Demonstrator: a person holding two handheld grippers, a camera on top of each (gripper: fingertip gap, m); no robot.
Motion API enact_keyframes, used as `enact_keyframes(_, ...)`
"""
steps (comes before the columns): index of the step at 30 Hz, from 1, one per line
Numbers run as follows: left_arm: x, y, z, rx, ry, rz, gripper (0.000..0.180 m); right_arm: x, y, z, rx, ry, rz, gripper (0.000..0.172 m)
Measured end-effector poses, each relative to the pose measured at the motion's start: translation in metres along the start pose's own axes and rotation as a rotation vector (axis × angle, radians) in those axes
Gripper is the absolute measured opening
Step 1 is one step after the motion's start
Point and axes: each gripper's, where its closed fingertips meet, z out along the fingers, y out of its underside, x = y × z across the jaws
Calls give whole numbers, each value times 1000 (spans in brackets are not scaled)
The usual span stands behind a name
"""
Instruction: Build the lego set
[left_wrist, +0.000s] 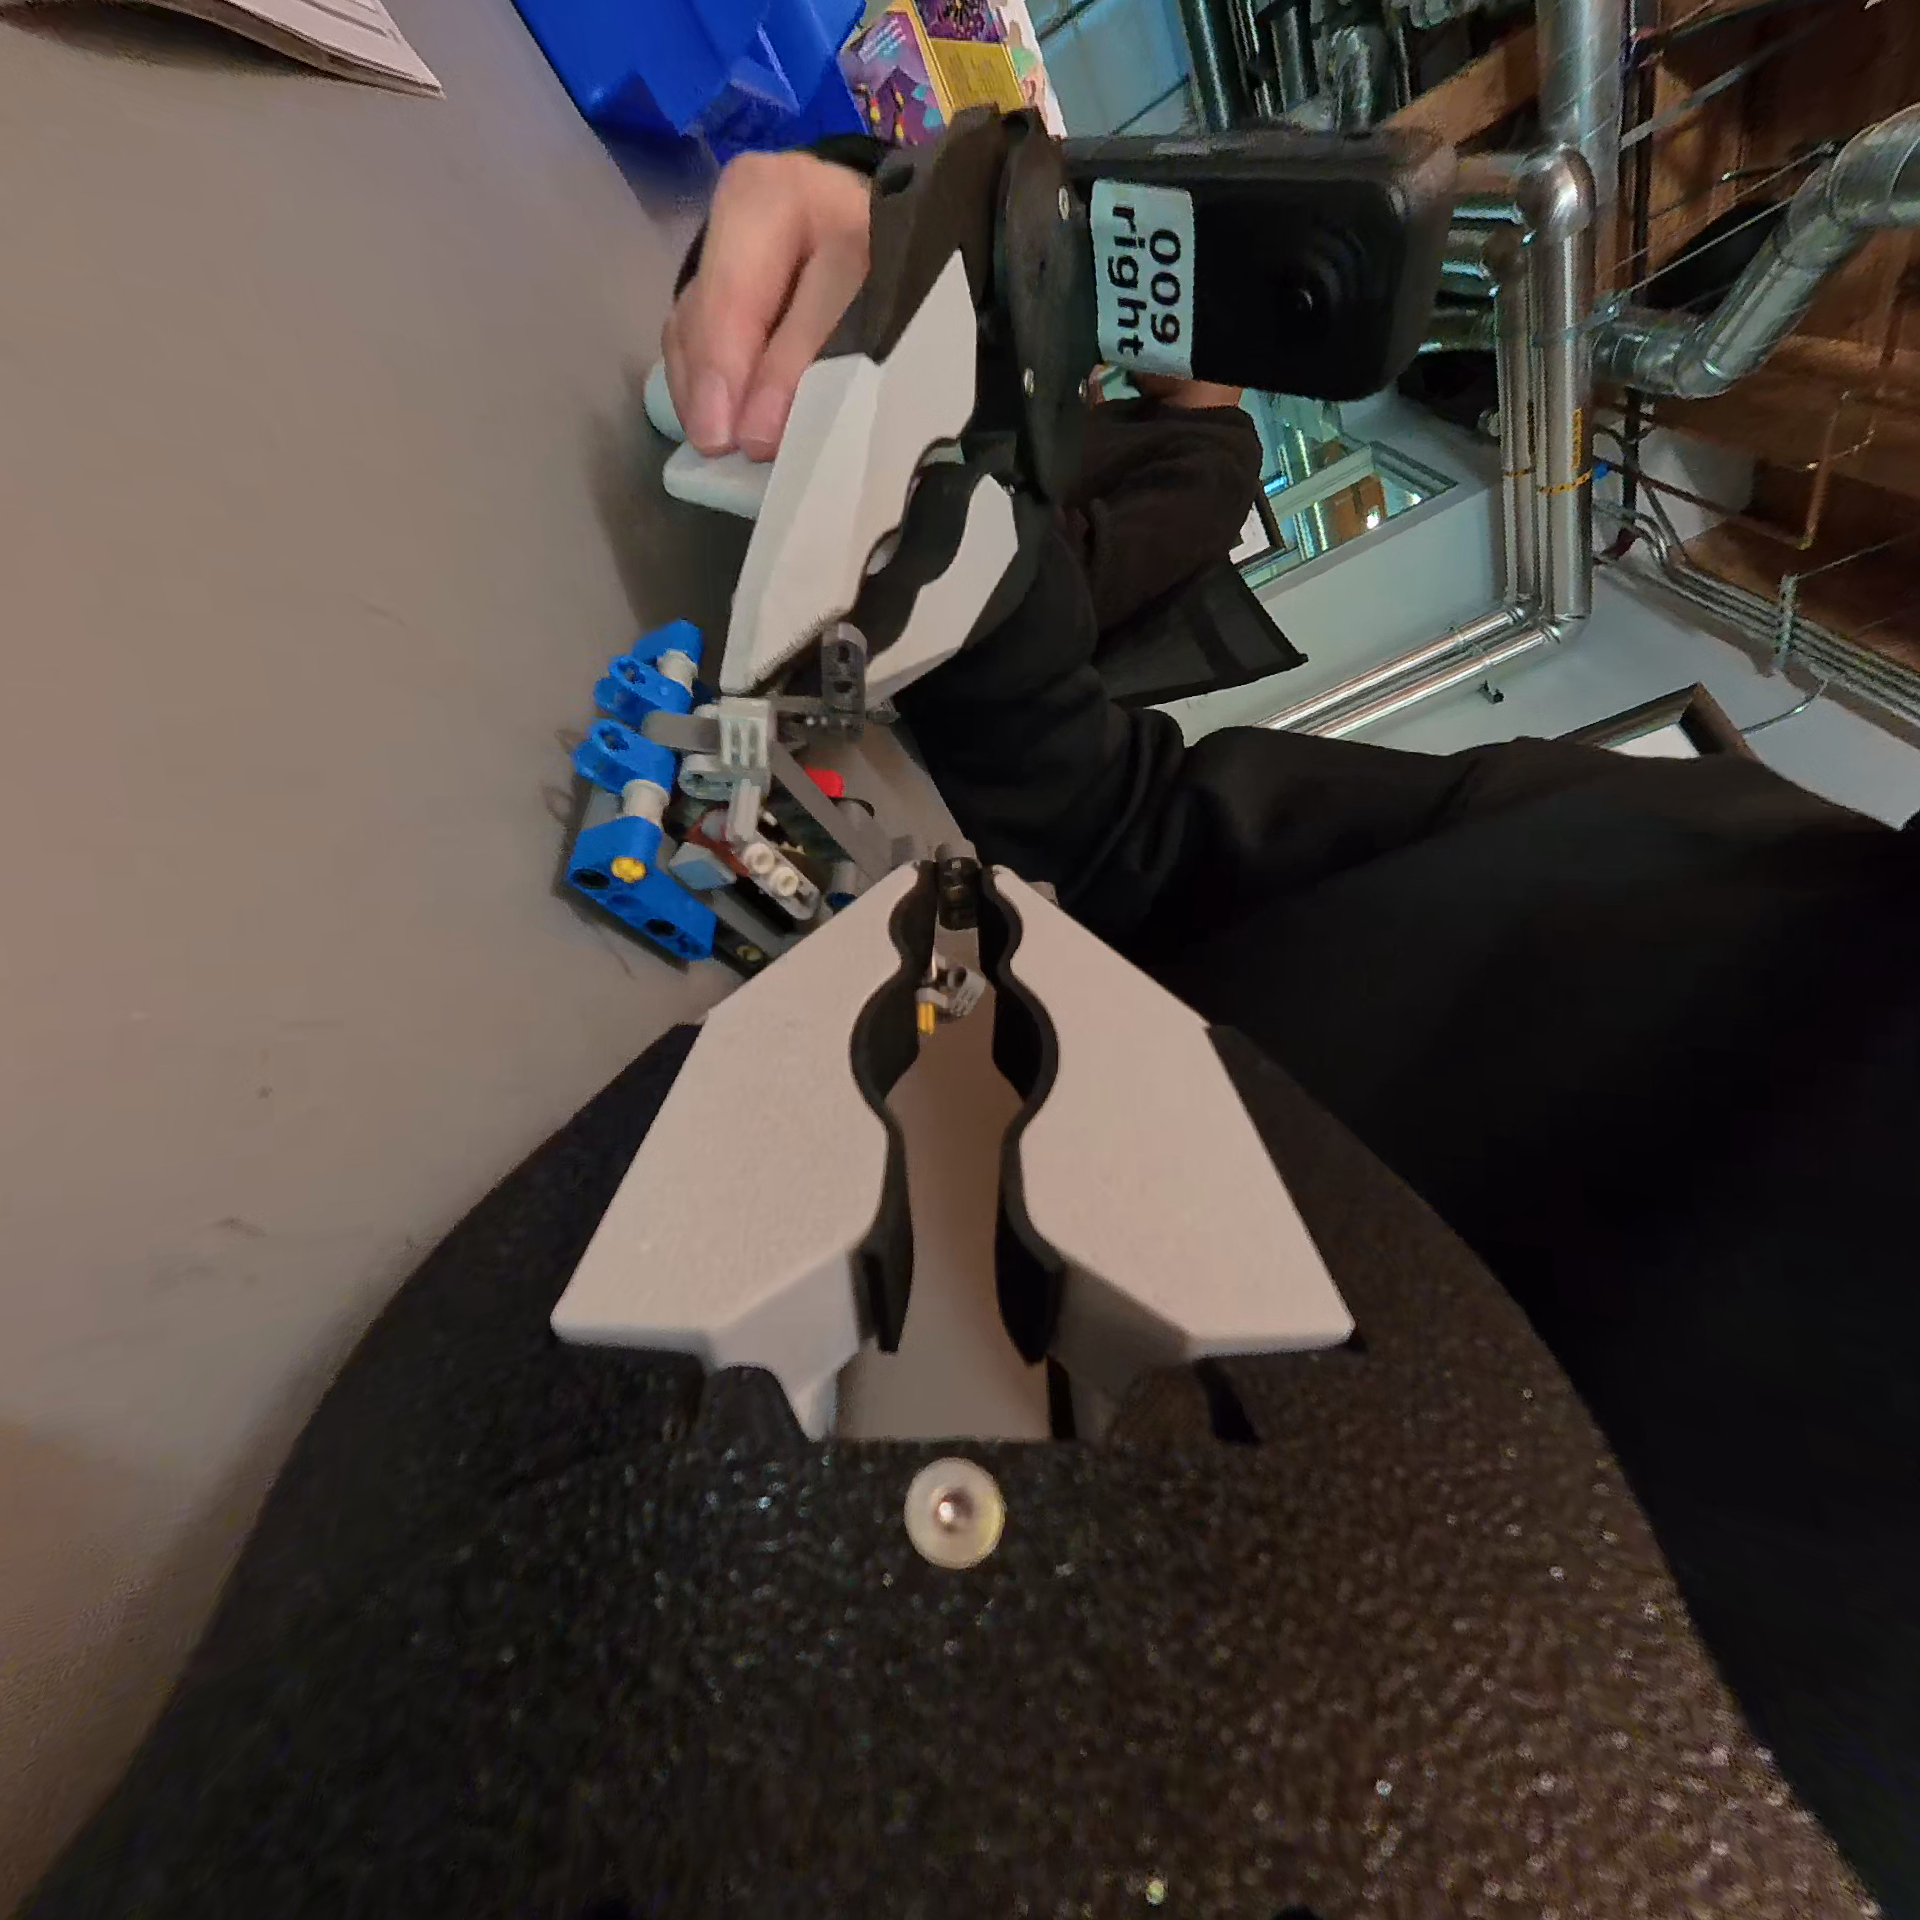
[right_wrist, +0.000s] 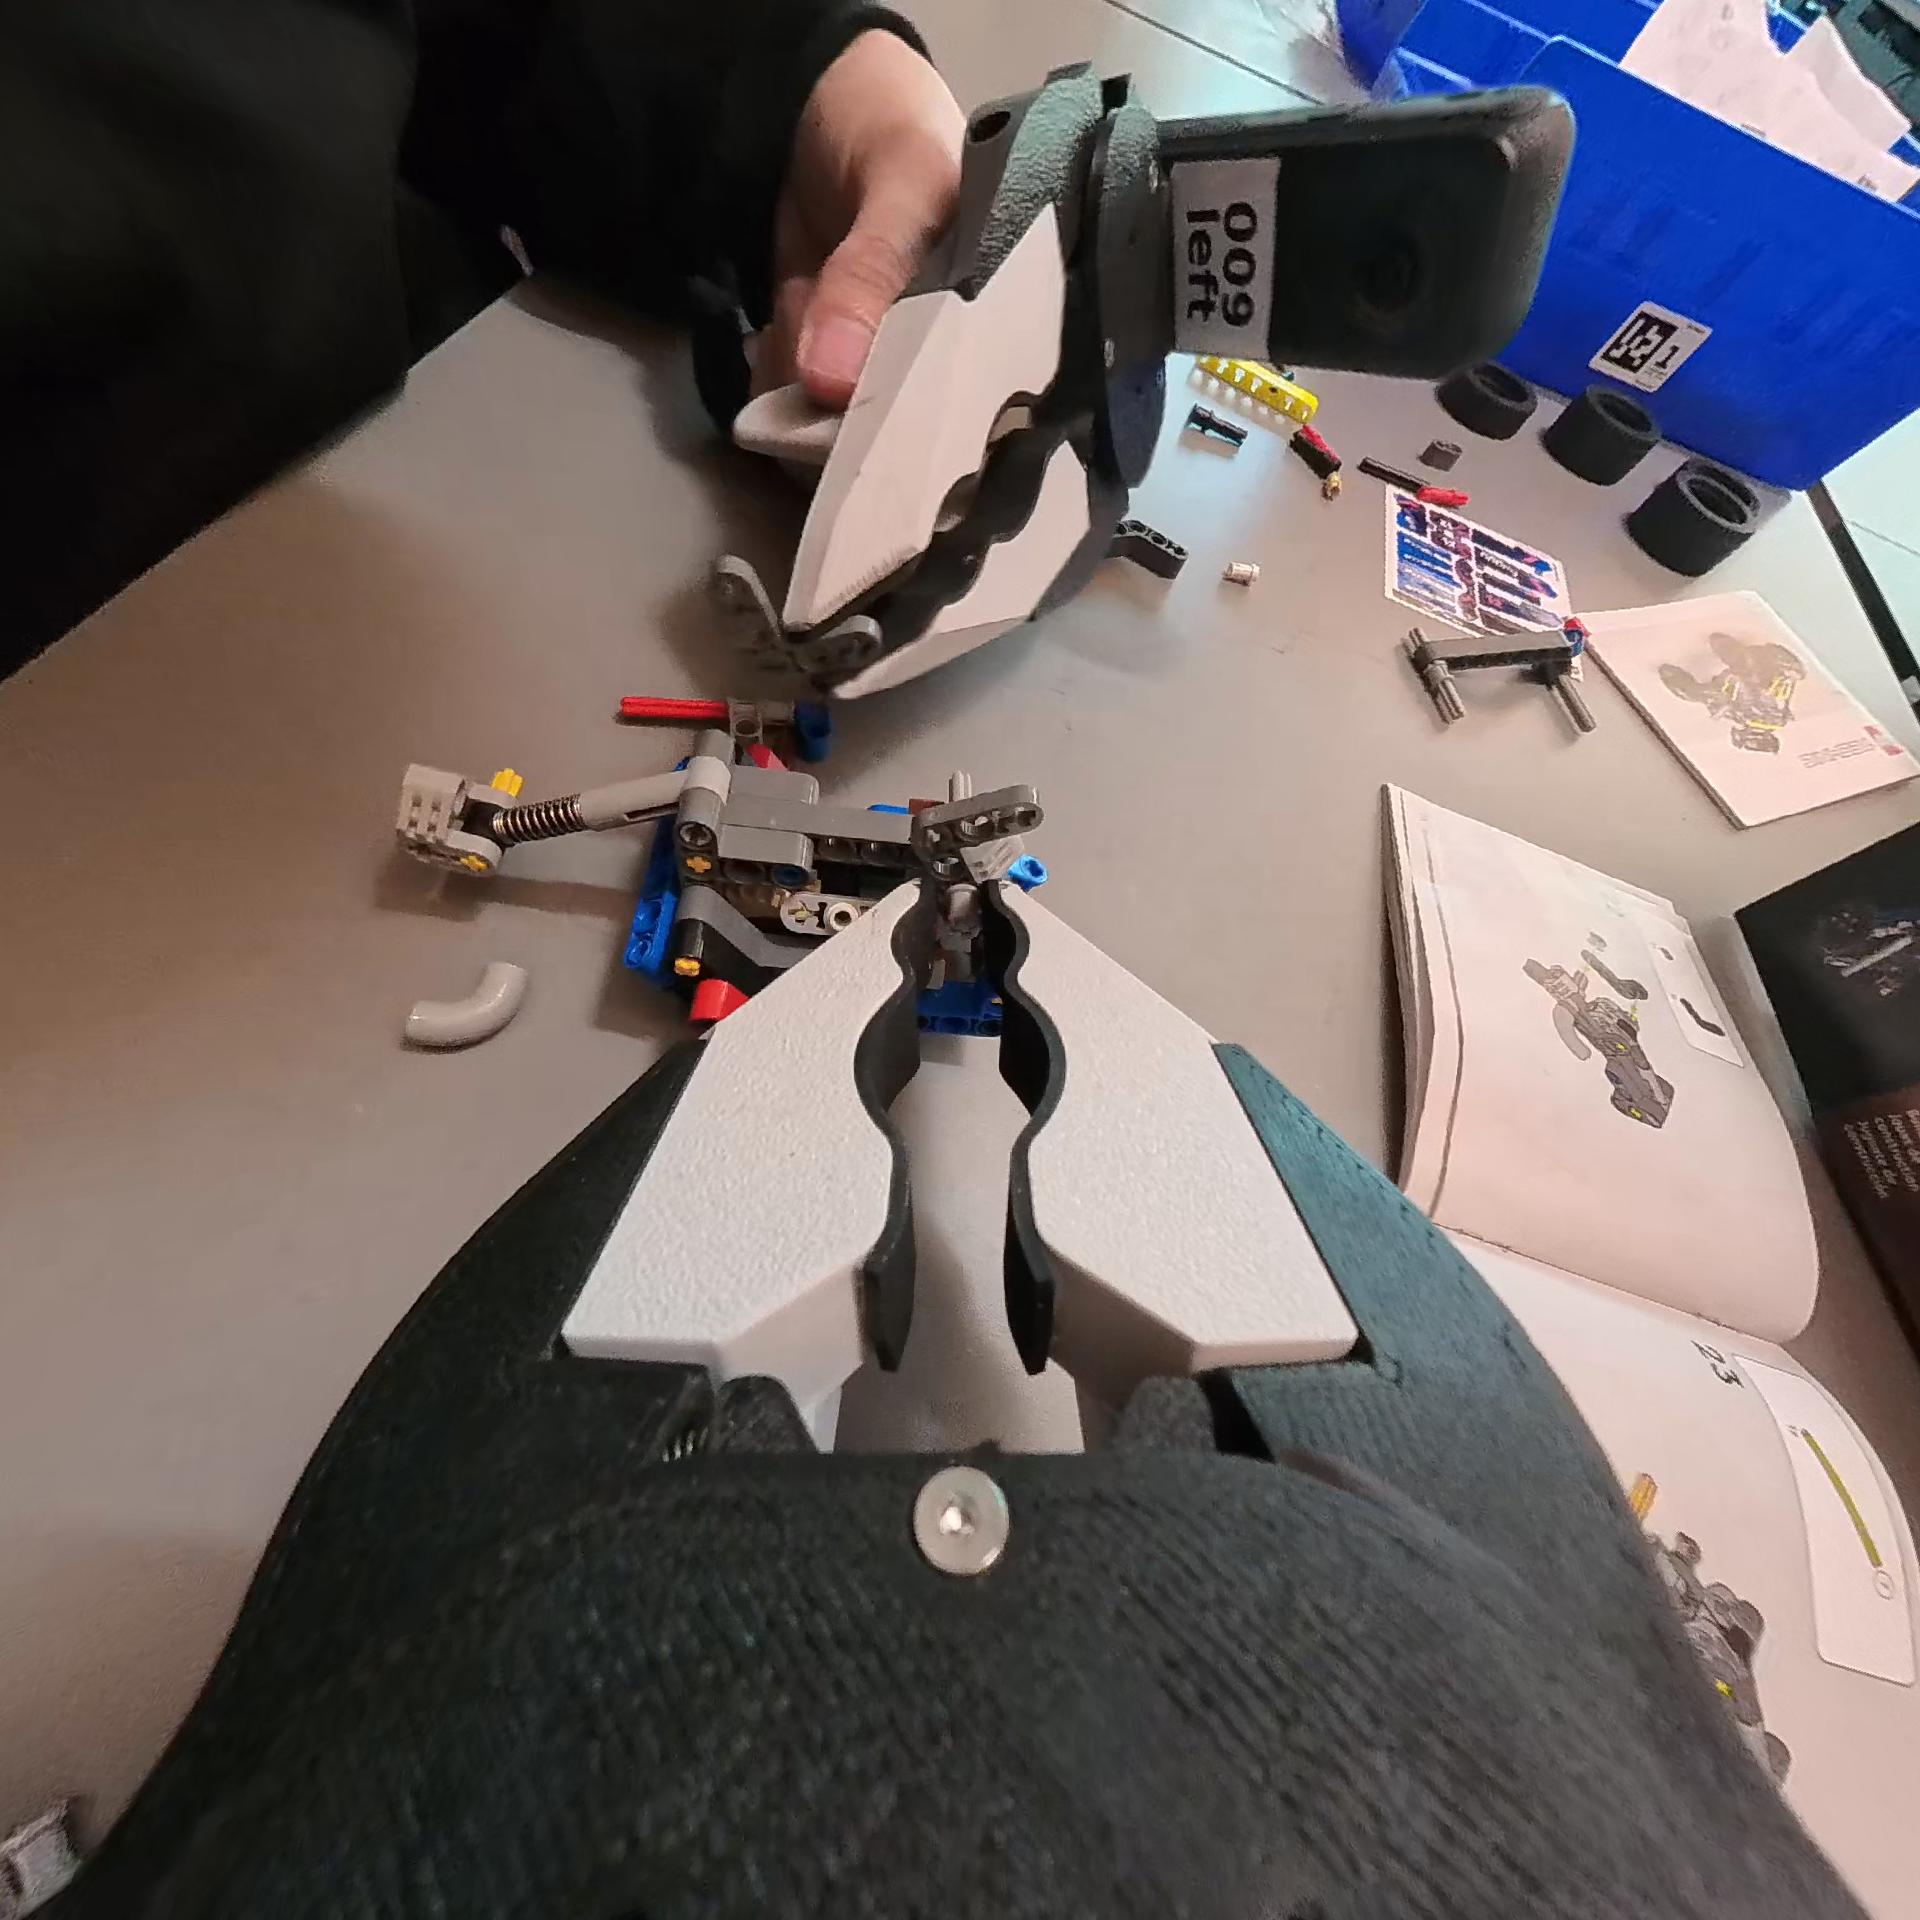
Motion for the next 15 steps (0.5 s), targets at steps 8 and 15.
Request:
enact_keyframes(8,-9,-12,-9,29,-18,-25,4,-1,0,1,-4,-4,5,5)
enact_keyframes(15,-12,-9,-6,8,-36,-44,4,1,2,1,-19,-2,46,5)
